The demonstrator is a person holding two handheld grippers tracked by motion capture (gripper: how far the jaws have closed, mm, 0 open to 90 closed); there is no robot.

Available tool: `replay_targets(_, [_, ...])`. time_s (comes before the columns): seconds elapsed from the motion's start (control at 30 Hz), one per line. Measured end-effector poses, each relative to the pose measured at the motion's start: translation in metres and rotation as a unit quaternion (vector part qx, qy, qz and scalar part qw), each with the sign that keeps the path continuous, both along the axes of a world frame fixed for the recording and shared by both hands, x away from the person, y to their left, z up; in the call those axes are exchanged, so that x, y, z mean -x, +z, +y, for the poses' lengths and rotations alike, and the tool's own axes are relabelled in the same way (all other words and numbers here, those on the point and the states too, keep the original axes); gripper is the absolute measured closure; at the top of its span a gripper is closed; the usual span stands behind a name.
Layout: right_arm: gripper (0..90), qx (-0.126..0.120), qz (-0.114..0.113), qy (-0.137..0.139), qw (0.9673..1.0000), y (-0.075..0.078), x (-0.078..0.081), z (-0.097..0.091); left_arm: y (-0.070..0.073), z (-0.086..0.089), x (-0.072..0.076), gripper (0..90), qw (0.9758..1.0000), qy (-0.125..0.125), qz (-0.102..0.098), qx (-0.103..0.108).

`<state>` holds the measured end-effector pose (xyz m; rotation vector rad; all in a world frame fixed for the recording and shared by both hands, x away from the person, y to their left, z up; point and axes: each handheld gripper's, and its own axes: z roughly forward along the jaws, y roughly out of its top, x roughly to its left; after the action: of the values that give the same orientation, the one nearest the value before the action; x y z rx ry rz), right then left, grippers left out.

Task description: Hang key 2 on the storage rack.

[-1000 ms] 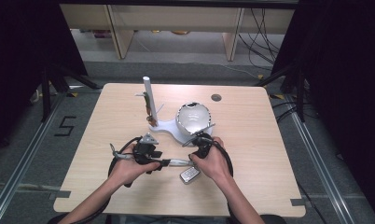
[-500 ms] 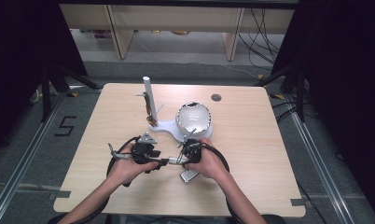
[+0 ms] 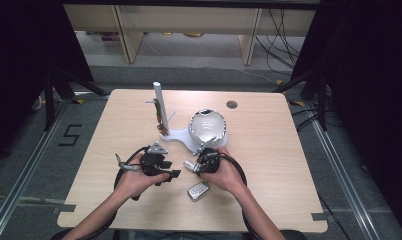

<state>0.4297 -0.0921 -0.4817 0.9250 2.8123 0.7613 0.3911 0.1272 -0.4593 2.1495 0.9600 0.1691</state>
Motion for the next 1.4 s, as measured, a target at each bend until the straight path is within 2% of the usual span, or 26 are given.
replay_targets(0.07, [76.0, -0.021, 0.001, -0.023, 0.9995, 0.006, 0.003, -0.003, 0.000, 0.000, 0.000, 49.2, 1.0000, 0.001, -0.001, 0.002])
replay_targets(0.13, [76.0, -0.051, -0.017, -0.036, 0.9979, 0.015, 0.004, -0.008, 0.001, -0.001, 0.002, 49.3, 1.0000, 0.002, -0.004, 0.006])
replay_targets(0.2, [76.0, -0.078, -0.035, -0.041, 0.9955, 0.022, 0.005, -0.012, 0.002, -0.002, 0.003, 49.3, 0.9999, -0.003, -0.004, 0.012])
replay_targets(0.23, [76.0, -0.094, -0.033, -0.055, 0.9935, 0.026, 0.007, -0.012, 0.003, -0.002, 0.003, 49.2, 0.9998, -0.008, -0.002, 0.016])
replay_targets(0.27, [76.0, -0.095, -0.051, -0.052, 0.9928, 0.030, 0.007, -0.015, 0.003, -0.002, 0.003, 49.2, 0.9998, -0.011, -0.003, 0.018])
replay_targets(0.3, [76.0, -0.110, -0.063, -0.046, 0.9908, 0.034, 0.007, -0.016, 0.003, -0.003, 0.003, 49.2, 0.9996, -0.010, -0.004, 0.026])
replay_targets(0.33, [76.0, -0.129, -0.062, -0.069, 0.9874, 0.039, 0.009, -0.016, 0.004, -0.003, 0.003, 49.2, 0.9994, -0.015, -0.005, 0.030])
replay_targets(0.37, [76.0, -0.139, -0.066, -0.069, 0.9856, 0.042, 0.010, -0.017, 0.004, -0.005, 0.004, 49.1, 0.9988, -0.008, -0.006, 0.047])
replay_targets(0.4, [76.0, -0.157, -0.065, -0.065, 0.9833, 0.047, 0.011, -0.019, 0.004, -0.005, 0.004, 48.8, 0.9985, -0.009, -0.011, 0.052])
replay_targets(0.5, [76.1, -0.188, -0.090, -0.070, 0.9756, 0.058, 0.015, -0.020, 0.009, -0.006, 0.005, 46.9, 0.9964, -0.022, -0.037, 0.073])
replay_targets(0.53, [76.1, -0.197, -0.106, -0.066, 0.9724, 0.064, 0.016, -0.020, 0.010, -0.006, 0.005, 46.5, 0.9957, -0.019, -0.046, 0.078])
replay_targets(0.57, [76.0, -0.205, -0.108, -0.069, 0.9704, 0.067, 0.017, -0.020, 0.012, -0.005, 0.004, 46.3, 0.9947, -0.023, -0.055, 0.083])
replay_targets(0.63, [76.1, -0.229, -0.126, -0.068, 0.9628, 0.077, 0.020, -0.020, 0.015, -0.004, 0.004, 46.5, 0.9927, -0.025, -0.067, 0.097])
replay_targets(0.8, [76.1, -0.259, -0.152, -0.065, 0.9516, 0.094, 0.024, -0.020, 0.026, -0.001, 0.004, 47.7, 0.9881, -0.026, -0.084, 0.126])
replay_targets(0.83, [76.1, -0.254, -0.167, -0.059, 0.9508, 0.096, 0.024, -0.021, 0.029, -0.002, 0.006, 47.6, 0.9859, -0.030, -0.090, 0.138])
replay_targets(0.87, [76.1, -0.254, -0.160, -0.068, 0.9516, 0.098, 0.025, -0.020, 0.031, -0.003, 0.007, 47.2, 0.9846, -0.034, -0.094, 0.143])
replay_targets(0.9, [76.1, -0.263, -0.155, -0.068, 0.9497, 0.098, 0.026, -0.019, 0.033, -0.005, 0.010, 47.0, 0.9832, -0.034, -0.101, 0.149])
replay_targets(1.0, [76.1, -0.265, -0.162, -0.068, 0.9481, 0.098, 0.027, -0.016, 0.039, -0.011, 0.014, 47.0, 0.9799, -0.041, -0.117, 0.156])
replay_targets(1.03, [76.1, -0.262, -0.169, -0.065, 0.9479, 0.098, 0.027, -0.015, 0.041, -0.012, 0.015, 47.0, 0.9798, -0.044, -0.117, 0.156])
replay_targets(1.07, [76.1, -0.262, -0.162, -0.074, 0.9485, 0.098, 0.030, -0.013, 0.042, -0.014, 0.015, 47.1, 0.9799, -0.045, -0.117, 0.155])
replay_targets(1.1, [76.1, -0.263, -0.167, -0.069, 0.9476, 0.097, 0.029, -0.012, 0.042, -0.016, 0.014, 47.1, 0.9794, -0.049, -0.114, 0.159])
replay_targets(1.13, [76.1, -0.265, -0.167, -0.070, 0.9471, 0.097, 0.030, -0.010, 0.042, -0.017, 0.013, 47.3, 0.9798, -0.048, -0.114, 0.157])
replay_targets(1.2, [76.0, -0.260, -0.163, -0.074, 0.9490, 0.098, 0.032, -0.009, 0.041, -0.018, 0.009, 47.7, 0.9805, -0.043, -0.113, 0.155])
replay_targets(1.3, [76.1, -0.259, -0.173, -0.064, 0.9482, 0.097, 0.030, -0.008, 0.039, -0.018, 0.005, 49.4, 0.9807, -0.038, -0.109, 0.157])
replay_targets(1.37, [76.1, -0.264, -0.159, -0.070, 0.9489, 0.098, 0.032, -0.005, 0.039, -0.017, 0.004, 51.4, 0.9818, -0.040, -0.106, 0.152])
replay_targets(1.4, [76.1, -0.259, -0.156, -0.071, 0.9505, 0.099, 0.033, -0.005, 0.039, -0.017, 0.003, 53.1, 0.9817, -0.043, -0.104, 0.153])
